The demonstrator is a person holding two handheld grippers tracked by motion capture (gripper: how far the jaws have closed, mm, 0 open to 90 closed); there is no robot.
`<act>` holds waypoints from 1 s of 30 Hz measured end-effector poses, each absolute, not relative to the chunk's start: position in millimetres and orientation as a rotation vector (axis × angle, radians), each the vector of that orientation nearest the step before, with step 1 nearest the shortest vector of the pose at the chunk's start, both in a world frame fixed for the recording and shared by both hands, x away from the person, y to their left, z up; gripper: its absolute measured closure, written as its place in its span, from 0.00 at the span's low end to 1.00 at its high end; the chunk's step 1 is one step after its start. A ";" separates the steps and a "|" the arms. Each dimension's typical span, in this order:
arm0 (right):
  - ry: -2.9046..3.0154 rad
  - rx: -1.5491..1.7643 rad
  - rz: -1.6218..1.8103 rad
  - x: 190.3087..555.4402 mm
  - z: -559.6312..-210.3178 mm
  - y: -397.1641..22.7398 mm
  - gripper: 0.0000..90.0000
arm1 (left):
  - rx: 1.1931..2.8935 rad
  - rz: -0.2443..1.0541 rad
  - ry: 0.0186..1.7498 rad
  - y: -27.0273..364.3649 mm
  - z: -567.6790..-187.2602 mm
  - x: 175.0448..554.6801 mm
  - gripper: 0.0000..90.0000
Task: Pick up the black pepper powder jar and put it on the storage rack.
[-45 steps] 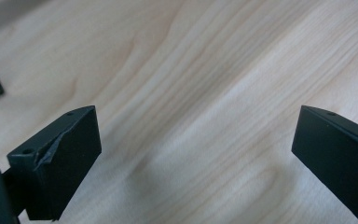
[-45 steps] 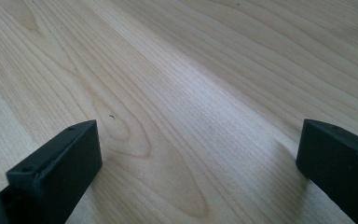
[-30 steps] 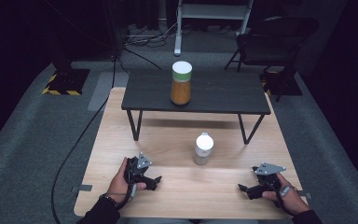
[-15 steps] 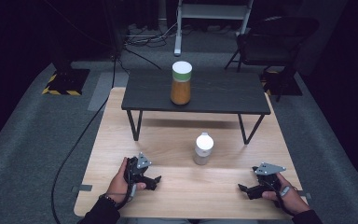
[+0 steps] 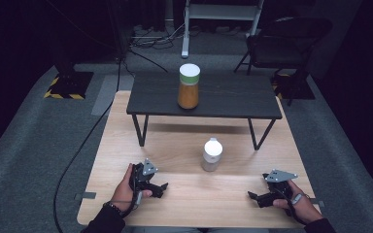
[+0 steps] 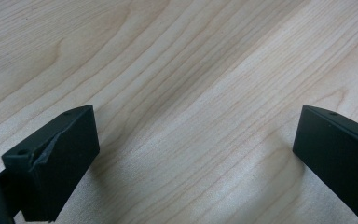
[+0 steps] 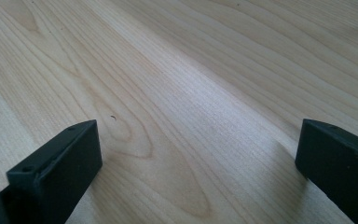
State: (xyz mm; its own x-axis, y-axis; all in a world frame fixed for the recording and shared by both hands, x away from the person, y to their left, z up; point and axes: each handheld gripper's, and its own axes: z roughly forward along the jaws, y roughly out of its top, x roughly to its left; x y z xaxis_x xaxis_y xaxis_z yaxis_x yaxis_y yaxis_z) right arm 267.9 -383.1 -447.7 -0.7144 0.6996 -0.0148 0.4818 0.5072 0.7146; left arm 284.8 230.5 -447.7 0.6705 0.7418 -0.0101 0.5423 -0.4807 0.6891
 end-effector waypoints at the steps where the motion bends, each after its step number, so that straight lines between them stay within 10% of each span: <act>1: 2.451 0.991 1.022 267.9 -447.7 -383.0 0.00 | 2.207 0.381 0.985 230.4 -447.6 284.9 0.00; 30: 2.313 0.938 1.151 253.8 -422.5 -365.6 0.02 | 2.207 0.381 0.986 230.2 -447.5 284.9 0.00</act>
